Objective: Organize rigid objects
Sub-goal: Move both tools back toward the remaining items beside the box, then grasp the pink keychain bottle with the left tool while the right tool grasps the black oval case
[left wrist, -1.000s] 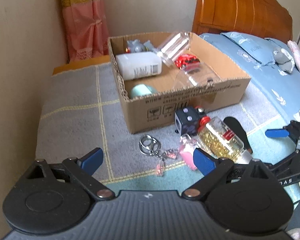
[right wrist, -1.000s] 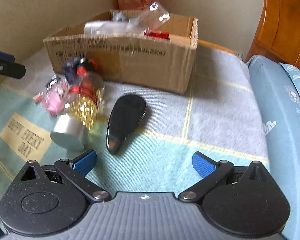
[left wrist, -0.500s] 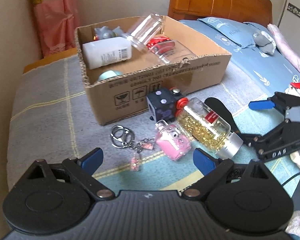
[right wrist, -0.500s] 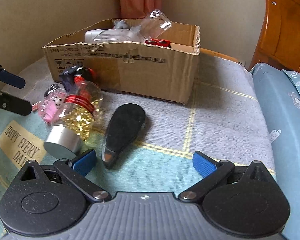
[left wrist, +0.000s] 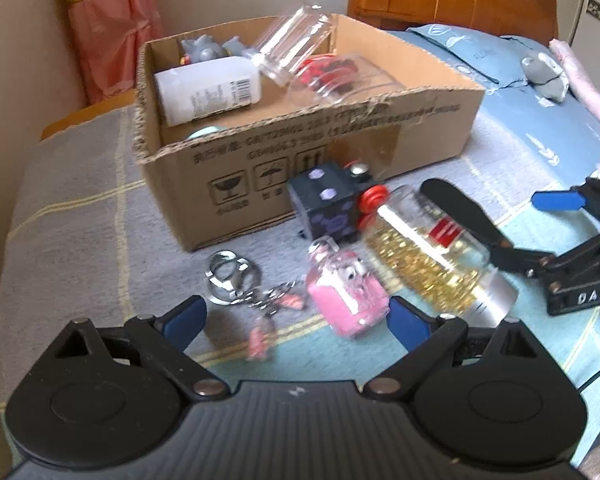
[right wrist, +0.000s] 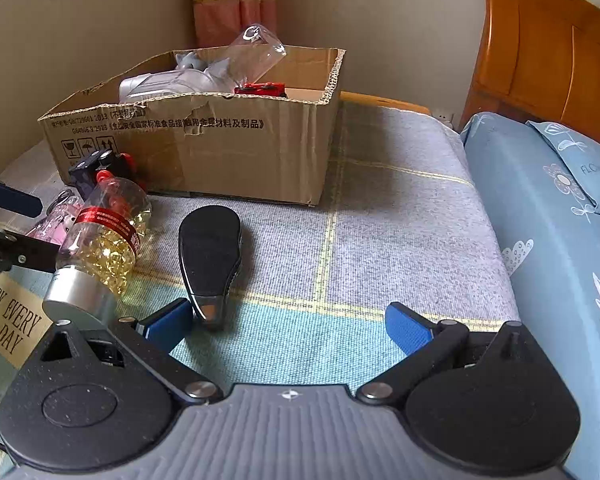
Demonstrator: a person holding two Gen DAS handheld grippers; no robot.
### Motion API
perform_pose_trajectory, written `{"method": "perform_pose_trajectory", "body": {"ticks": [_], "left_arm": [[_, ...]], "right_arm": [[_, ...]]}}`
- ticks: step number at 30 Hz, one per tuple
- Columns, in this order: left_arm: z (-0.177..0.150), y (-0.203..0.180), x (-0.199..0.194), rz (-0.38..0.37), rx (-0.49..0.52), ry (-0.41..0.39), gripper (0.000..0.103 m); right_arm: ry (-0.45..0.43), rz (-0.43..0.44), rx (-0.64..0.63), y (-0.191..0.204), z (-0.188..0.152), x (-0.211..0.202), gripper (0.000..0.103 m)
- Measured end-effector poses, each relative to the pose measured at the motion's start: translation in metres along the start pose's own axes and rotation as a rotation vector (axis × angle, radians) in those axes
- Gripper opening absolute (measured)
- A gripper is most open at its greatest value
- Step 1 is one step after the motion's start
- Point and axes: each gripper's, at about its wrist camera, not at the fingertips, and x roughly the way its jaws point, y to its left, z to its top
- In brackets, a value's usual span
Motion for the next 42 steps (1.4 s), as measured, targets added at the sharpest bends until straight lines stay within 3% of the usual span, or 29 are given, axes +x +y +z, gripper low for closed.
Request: {"method": "perform_pose_trajectory", "body": {"ticks": [8, 18, 26, 30, 32, 40, 42], "left_arm": [[-0.015, 0.029, -0.011, 0.054, -0.061, 0.012, 0.096], [-0.009, 0.054, -0.004, 0.124, -0.140, 0.014, 0.096], [-0.011, 0.024, -0.016, 0.023, -0.125, -0.045, 0.096], [-0.006, 0.011, -0.009, 0.021, -0.115, -0.056, 0.090], [-0.003, 0.006, -0.004, 0.011, -0.124, -0.050, 0.078], [0.003, 0.007, 0.004, 0.031, -0.168, -0.067, 0.068], [0.003, 0.008, 0.005, 0.031, -0.169, -0.067, 0.067]], "right_arm": [[-0.007, -0.002, 0.002, 0.000, 0.000, 0.000, 0.103], [-0.009, -0.003, 0.002, 0.000, -0.001, -0.001, 0.103], [-0.021, -0.003, 0.000, 0.000, -0.002, -0.002, 0.103], [-0.029, 0.000, -0.003, 0.000, -0.004, -0.002, 0.103], [-0.033, 0.003, -0.007, 0.000, -0.005, -0.003, 0.103], [-0.026, 0.019, -0.024, -0.006, 0.000, 0.000, 0.103], [-0.023, -0.017, 0.011, -0.014, 0.003, 0.003, 0.103]]}}
